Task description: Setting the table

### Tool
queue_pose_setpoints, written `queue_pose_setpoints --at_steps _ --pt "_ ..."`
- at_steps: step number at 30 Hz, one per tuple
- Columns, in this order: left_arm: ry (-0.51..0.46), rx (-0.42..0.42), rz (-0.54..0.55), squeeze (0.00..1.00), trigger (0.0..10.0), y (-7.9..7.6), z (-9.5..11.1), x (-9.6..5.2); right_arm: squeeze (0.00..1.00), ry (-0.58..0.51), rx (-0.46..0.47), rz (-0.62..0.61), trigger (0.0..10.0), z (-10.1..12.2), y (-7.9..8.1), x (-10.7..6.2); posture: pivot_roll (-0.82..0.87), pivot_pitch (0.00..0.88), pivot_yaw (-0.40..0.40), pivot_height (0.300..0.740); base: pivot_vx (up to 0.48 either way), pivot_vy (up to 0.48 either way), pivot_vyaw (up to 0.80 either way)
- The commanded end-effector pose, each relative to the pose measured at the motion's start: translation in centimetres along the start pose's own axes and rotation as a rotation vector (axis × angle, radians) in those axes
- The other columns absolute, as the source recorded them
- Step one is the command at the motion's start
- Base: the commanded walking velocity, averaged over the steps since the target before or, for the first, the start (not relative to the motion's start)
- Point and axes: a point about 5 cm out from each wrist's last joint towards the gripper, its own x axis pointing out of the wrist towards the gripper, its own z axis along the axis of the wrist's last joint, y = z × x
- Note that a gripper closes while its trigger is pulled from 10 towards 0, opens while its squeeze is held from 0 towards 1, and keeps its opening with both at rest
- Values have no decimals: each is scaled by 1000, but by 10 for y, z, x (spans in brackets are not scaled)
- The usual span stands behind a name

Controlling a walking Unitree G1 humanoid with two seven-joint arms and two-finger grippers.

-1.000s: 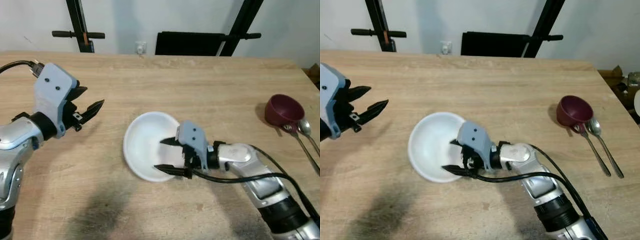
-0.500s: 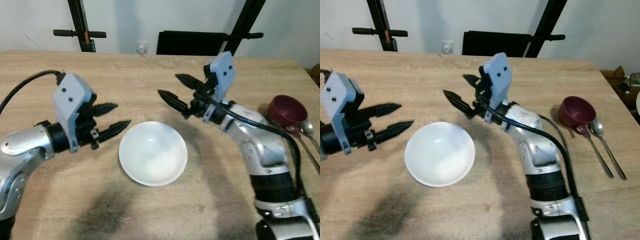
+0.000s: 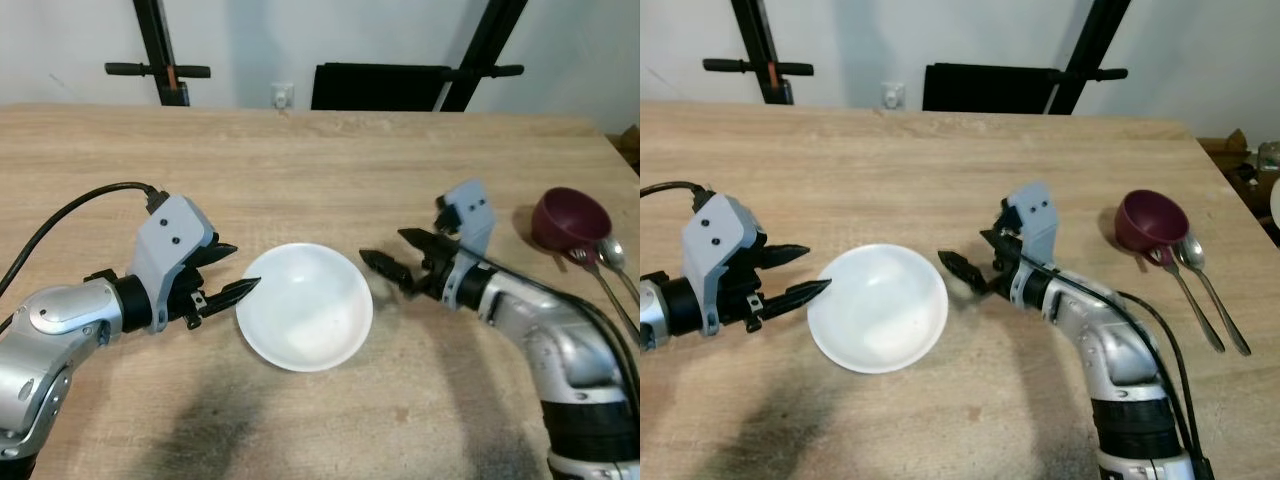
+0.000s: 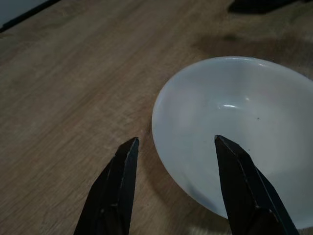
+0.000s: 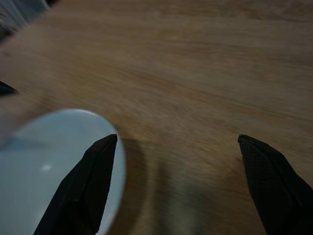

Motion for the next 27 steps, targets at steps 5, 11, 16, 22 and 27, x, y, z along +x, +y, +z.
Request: queue_pose_setpoints --at_steps 5,11,16,22,27 --pt "4 8 -6 0 10000 2 -1 2 0 38 154 60 10000 -9 4 -11 -9 97 22 740 0 0 0" --pt "-1 20 -1 0 10000 1 0 3 0 122 129 91 10000 -27 13 -6 -5 101 19 740 0 0 0" --pt "-14 10 -26 0 10000 -3 1 -1 0 211 99 119 10000 -42 22 -6 -2 106 9 740 0 0 0" --pt "-27 -2 -22 0 10000 -4 2 -1 0 246 122 102 10000 -51 21 -1 2 109 -1 740 0 0 0" --pt "-33 -4 -14 0 10000 -4 2 -1 0 251 125 103 10000 -55 22 6 6 110 -5 740 0 0 0"
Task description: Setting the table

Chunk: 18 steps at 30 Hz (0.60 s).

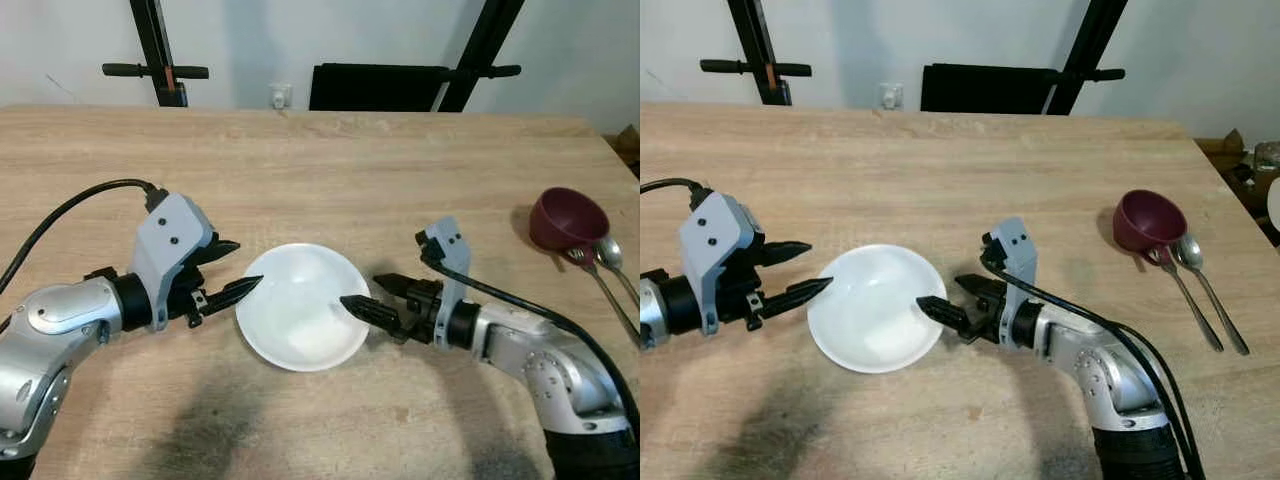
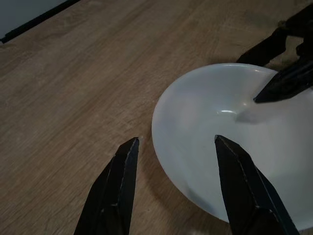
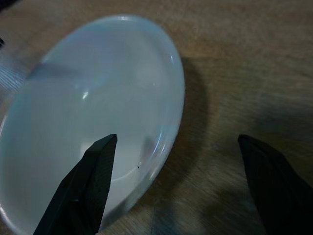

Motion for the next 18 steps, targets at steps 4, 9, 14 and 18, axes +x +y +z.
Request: queue_pose_setpoints --at_steps 4,9,14,18 --pt "-10 -19 1 0 10000 -3 -1 -1 0 8 31 -8 10000 -6 -2 9 5 111 -10 740 0 0 0" --pt "-10 -22 10 0 10000 -3 -2 0 0 2 91 4 863 -11 -1 24 8 114 -13 740 0 0 0" --pt "-7 -22 21 0 10000 -2 -2 -1 0 -3 152 10 0 -12 -4 32 13 116 -18 740 0 0 0" --pt "-5 -24 26 0 10000 -2 -3 -2 0 -4 159 7 0 -12 -7 34 11 120 -25 740 0 0 0"
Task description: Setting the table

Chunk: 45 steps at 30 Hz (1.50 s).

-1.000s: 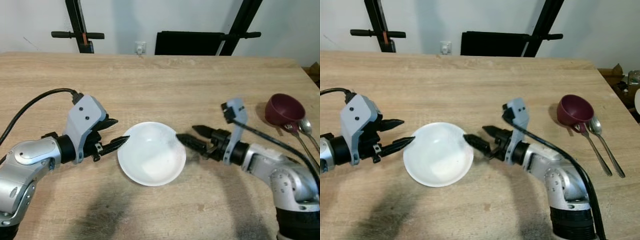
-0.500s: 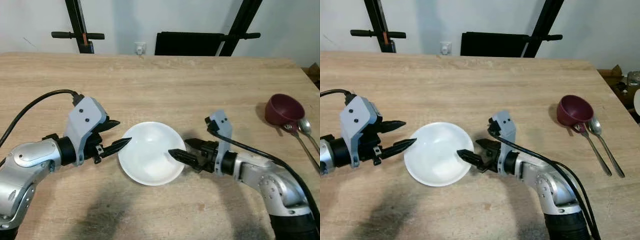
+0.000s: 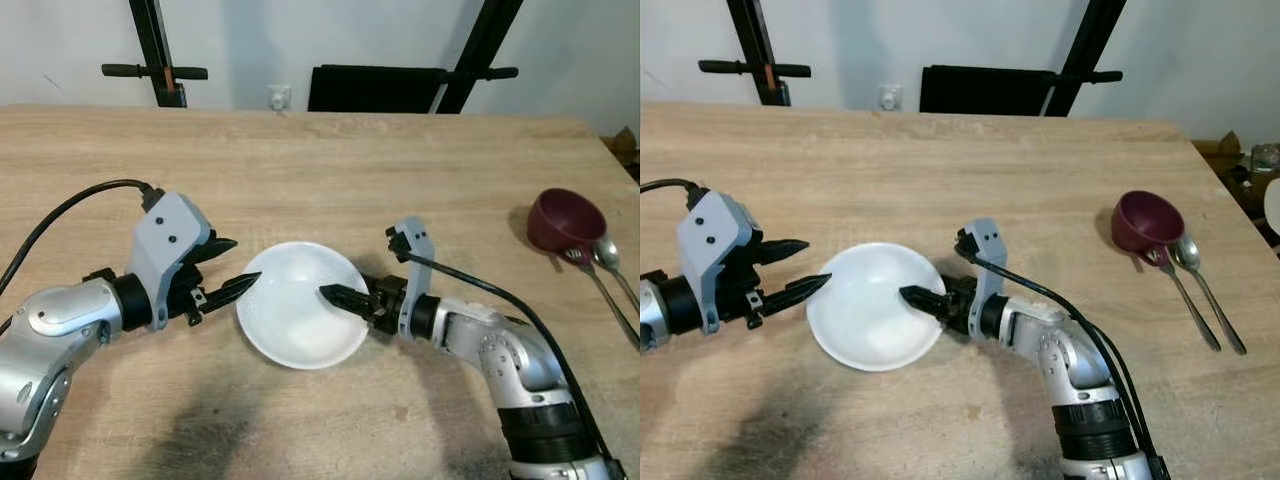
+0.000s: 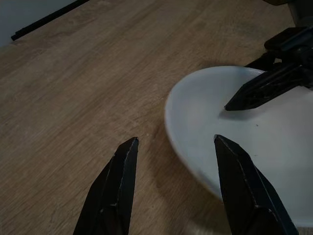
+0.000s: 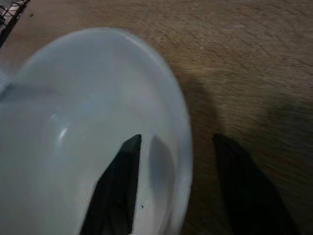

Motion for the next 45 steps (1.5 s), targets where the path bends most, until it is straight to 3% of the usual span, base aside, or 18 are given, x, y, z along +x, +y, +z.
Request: queue_pose_setpoints --at_steps 1,16,23,24,26,27,28,33,36,45 --pt "-2 -11 -9 0 10000 -4 -1 -1 0 23 42 -21 0 -9 -6 0 10 121 -27 740 0 0 0" --pt "3 -16 11 0 10000 -2 -4 1 0 -30 61 10 0 1 -3 -3 -1 123 -29 740 0 0 0" --pt "5 -41 145 0 10000 8 -11 4 0 -194 76 -38 0 23 -4 -7 -3 117 -33 740 0 0 0" --pt "-12 -60 199 0 10000 12 -11 5 0 -246 58 -86 10000 29 -6 -9 -4 115 -32 740 0 0 0" --pt "-63 -137 439 0 10000 24 -15 6 0 -430 1 -266 10000 46 -12 -17 -10 110 -26 740 0 0 0" --pt "-63 -137 439 0 10000 24 -15 6 0 -430 1 -266 10000 46 -12 -17 -10 110 -26 740 0 0 0" --pt "-59 -148 546 0 10000 24 -17 5 0 -536 -12 -358 10000 53 -12 -24 -13 109 -21 740 0 0 0" --pt "-41 -128 581 0 10000 20 -19 4 0 -641 -27 -454 10000 59 -11 -32 -18 107 -13 740 0 0 0" --pt "-24 -85 615 0 10000 15 -19 9 0 -725 -89 -568 10000 61 -8 -42 -42 103 -11 740 0 0 0" --pt "-36 -126 614 0 10000 3 -21 19 0 -781 -155 -663 10000 55 -1 -47 -63 88 -1 740 0 0 0"
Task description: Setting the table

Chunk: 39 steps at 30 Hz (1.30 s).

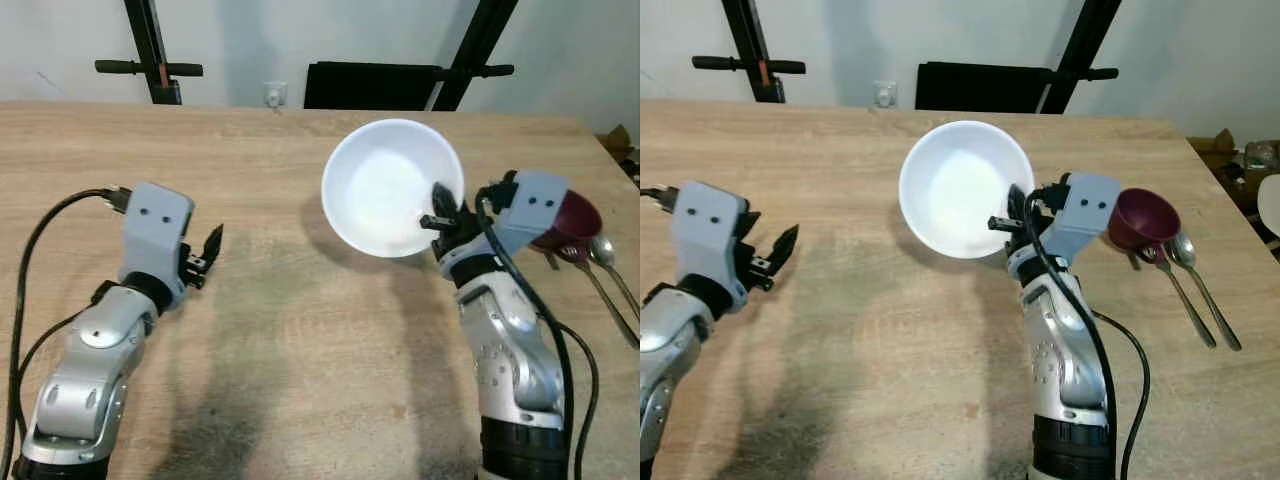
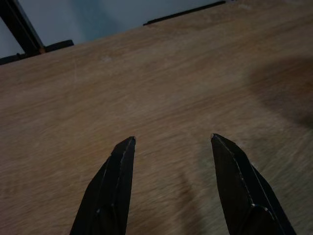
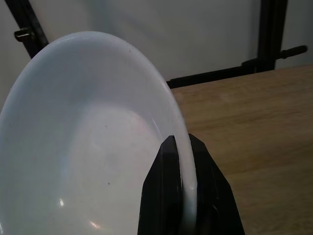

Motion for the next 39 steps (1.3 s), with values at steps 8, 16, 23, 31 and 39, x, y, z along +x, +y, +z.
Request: queue_pose_setpoints --at_steps 8,16,23,31,39 --pt "21 21 -61 0 10000 -16 -6 -5 0 -27 -57 -36 10000 0 -2 -9 -73 85 -1 740 0 0 0" --pt "35 -31 -41 0 10000 -18 -8 -2 0 -18 -62 -31 10000 -4 -1 -7 -72 84 -16 740 0 0 0" --pt "9 -39 -34 0 10000 -19 -5 0 0 -12 -61 -30 10000 -6 -1 -7 -71 84 -19 740 0 0 0" --pt "-12 -44 -52 0 10000 -21 -2 0 0 3 -58 -31 10000 -10 0 -8 -70 85 -18 740 -155 0 0" --pt "-22 -50 -51 0 10000 -21 1 0 0 9 -59 -34 10000 -11 -1 -8 -69 85 -20 740 -339 0 0"
